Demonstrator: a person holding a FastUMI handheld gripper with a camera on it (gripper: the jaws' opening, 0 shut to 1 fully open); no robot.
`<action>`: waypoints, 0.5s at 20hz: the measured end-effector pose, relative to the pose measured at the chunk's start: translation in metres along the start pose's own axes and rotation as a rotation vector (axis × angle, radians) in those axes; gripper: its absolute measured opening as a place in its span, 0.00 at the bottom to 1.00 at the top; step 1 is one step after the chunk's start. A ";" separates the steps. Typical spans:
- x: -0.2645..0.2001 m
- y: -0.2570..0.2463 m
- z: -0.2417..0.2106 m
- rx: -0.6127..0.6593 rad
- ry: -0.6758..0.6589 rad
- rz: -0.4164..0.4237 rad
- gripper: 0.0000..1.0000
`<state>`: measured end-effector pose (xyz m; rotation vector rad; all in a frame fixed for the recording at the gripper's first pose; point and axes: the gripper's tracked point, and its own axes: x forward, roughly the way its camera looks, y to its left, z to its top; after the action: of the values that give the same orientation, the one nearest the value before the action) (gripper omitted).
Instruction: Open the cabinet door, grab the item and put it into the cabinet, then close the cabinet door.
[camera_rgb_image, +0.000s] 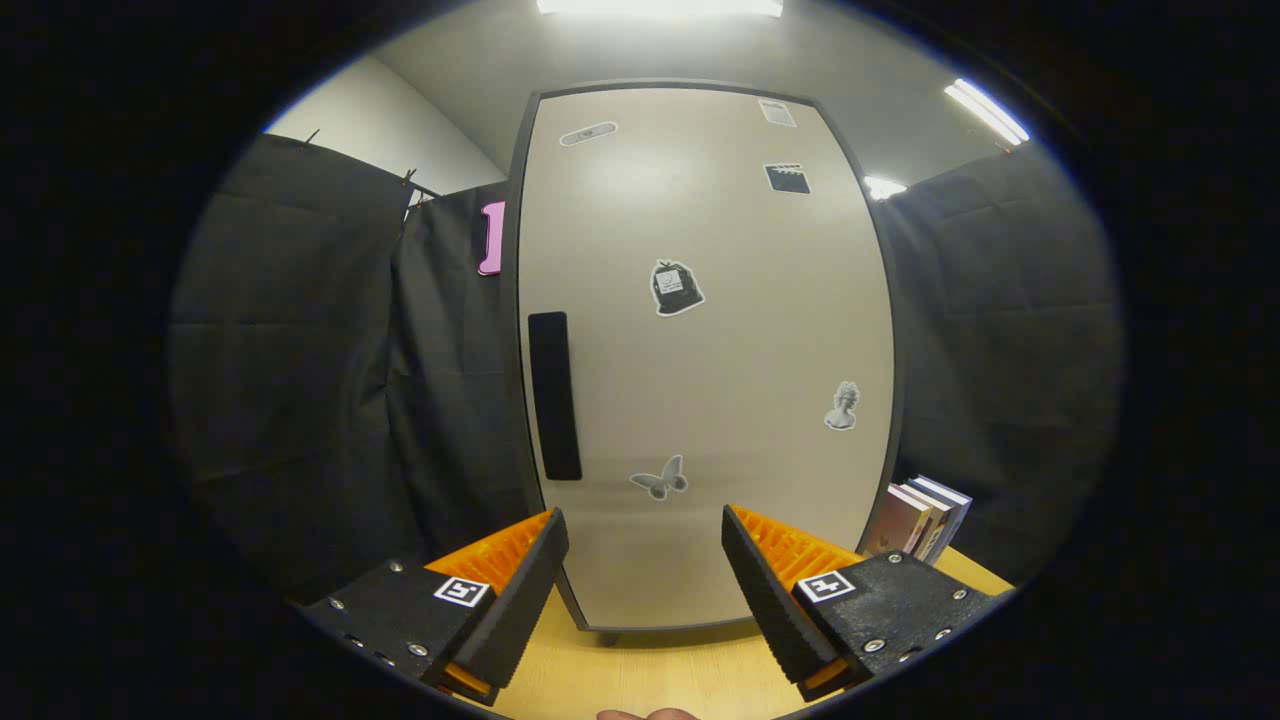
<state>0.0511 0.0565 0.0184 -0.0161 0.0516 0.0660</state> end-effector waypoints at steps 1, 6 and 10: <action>0.005 0.007 0.005 -0.002 -0.003 0.005 0.96; 0.038 0.037 0.012 0.002 0.009 0.038 0.96; 0.074 0.045 0.020 0.018 0.000 0.014 0.92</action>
<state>0.1233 0.1062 0.0337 0.0018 0.0524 0.0792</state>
